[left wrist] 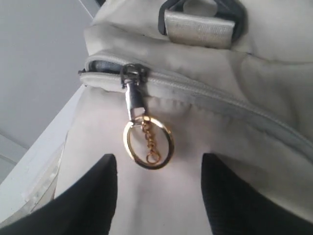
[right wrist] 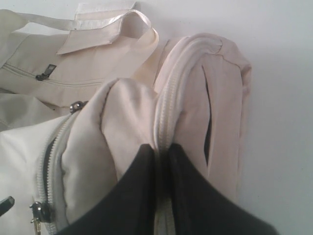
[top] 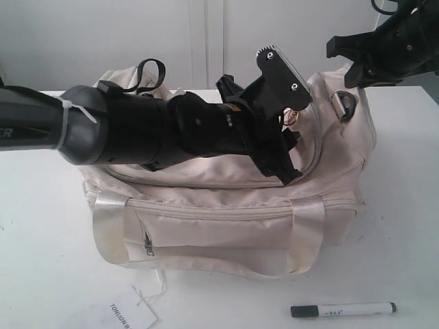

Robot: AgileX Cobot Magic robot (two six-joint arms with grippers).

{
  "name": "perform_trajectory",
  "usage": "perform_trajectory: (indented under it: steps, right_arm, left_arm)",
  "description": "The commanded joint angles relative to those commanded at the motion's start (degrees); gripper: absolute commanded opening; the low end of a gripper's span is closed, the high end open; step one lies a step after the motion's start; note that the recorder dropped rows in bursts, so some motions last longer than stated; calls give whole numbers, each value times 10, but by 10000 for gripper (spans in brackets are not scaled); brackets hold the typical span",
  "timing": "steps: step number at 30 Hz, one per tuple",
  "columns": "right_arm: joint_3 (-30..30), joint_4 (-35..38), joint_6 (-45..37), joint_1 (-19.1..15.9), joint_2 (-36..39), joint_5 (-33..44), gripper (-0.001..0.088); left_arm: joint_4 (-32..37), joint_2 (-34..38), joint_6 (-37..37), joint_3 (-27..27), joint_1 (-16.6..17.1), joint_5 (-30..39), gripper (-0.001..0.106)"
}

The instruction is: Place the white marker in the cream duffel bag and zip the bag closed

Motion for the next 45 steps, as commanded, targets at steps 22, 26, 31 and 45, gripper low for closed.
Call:
perform_trajectory:
  steps: [22, 26, 31, 45]
  right_arm:
    - [0, 0, 0, 0, 0, 0, 0]
    - [0, 0, 0, 0, 0, 0, 0]
    - [0, 0, 0, 0, 0, 0, 0]
    - [0, 0, 0, 0, 0, -2, 0]
  left_arm:
    - [42, 5, 0, 0, 0, -23, 181]
    - [43, 5, 0, 0, 0, -23, 17]
    - [52, 5, 0, 0, 0, -23, 0]
    - [54, -26, -26, 0, -1, 60, 0]
